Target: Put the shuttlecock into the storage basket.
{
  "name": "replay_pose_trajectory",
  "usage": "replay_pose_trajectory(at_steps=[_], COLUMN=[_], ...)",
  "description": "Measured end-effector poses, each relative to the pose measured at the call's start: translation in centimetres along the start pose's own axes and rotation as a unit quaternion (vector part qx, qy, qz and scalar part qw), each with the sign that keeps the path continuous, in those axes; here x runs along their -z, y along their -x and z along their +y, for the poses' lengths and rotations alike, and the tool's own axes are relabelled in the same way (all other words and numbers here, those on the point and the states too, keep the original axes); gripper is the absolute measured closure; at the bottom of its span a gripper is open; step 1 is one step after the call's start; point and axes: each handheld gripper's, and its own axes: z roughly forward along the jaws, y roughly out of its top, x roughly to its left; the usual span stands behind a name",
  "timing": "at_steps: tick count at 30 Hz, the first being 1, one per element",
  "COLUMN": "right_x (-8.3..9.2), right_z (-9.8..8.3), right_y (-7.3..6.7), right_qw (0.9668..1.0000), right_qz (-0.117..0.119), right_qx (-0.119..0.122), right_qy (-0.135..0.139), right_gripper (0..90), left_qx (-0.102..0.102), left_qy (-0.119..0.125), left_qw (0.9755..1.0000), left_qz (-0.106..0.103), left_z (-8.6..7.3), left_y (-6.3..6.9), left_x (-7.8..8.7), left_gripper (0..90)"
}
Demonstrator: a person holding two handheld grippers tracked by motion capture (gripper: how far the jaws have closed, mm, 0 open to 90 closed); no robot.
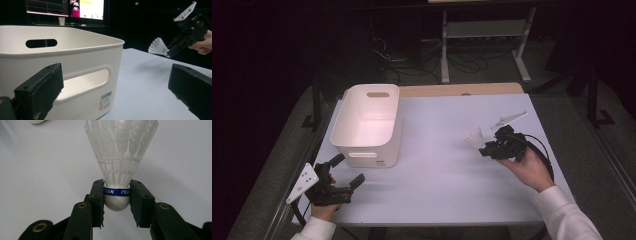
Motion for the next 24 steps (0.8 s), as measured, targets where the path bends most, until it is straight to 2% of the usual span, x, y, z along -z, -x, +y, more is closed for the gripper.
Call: replay_pose_trajectory(at_steps=[2, 5, 10, 11, 13, 14, 21, 23, 24], right_x=[0.0, -0.2, -0.3, -0.2, -0.2, -0.2, -0.4, -0.4, -0.5], right_z=[0.3, 0.8, 1.7, 1.9, 2.1, 2.4, 3.3, 3.4, 3.6], right_y=[-0.2, -0.5, -1.3, -1.5, -1.6, -1.9, -2.8, -2.9, -2.9], right_qw=[1.0000, 1.0000, 0.9998, 0.9998, 0.9998, 0.9996, 0.9993, 0.9993, 0.9991], right_qz=[0.000, 0.002, 0.011, 0.011, 0.012, 0.020, 0.021, 0.023, 0.022], right_qx=[-0.002, 0.005, 0.011, 0.012, 0.012, 0.011, 0.025, 0.024, 0.029], right_qy=[0.001, 0.006, 0.010, 0.010, 0.011, 0.016, 0.018, 0.018, 0.020], right_gripper=[63.7, 63.7, 63.7, 63.7, 63.7, 63.7, 63.7, 63.7, 63.7], left_qx=[-0.006, 0.001, 0.001, -0.007, -0.005, 0.001, 0.001, -0.007, 0.001], left_qy=[-0.006, 0.001, 0.001, -0.007, -0.005, 0.000, 0.000, -0.006, 0.001], left_qw=[1.0000, 1.0000, 1.0000, 1.0000, 1.0000, 1.0000, 1.0000, 1.0000, 1.0000], left_qz=[0.001, -0.001, 0.000, 0.001, 0.000, 0.000, 0.000, 0.000, -0.001], left_z=[0.0, 0.0, 0.0, 0.0, 0.0, 0.0, 0.0, 0.0, 0.0], left_y=[-0.1, 0.0, 0.0, -0.1, -0.1, 0.0, 0.0, -0.1, 0.0], left_x=[0.0, -0.1, 0.0, 0.1, 0.0, 0.0, 0.0, 0.1, 0.0], left_gripper=[0.0, 0.0, 0.0, 0.0, 0.0, 0.0, 0.0, 0.0, 0.0])
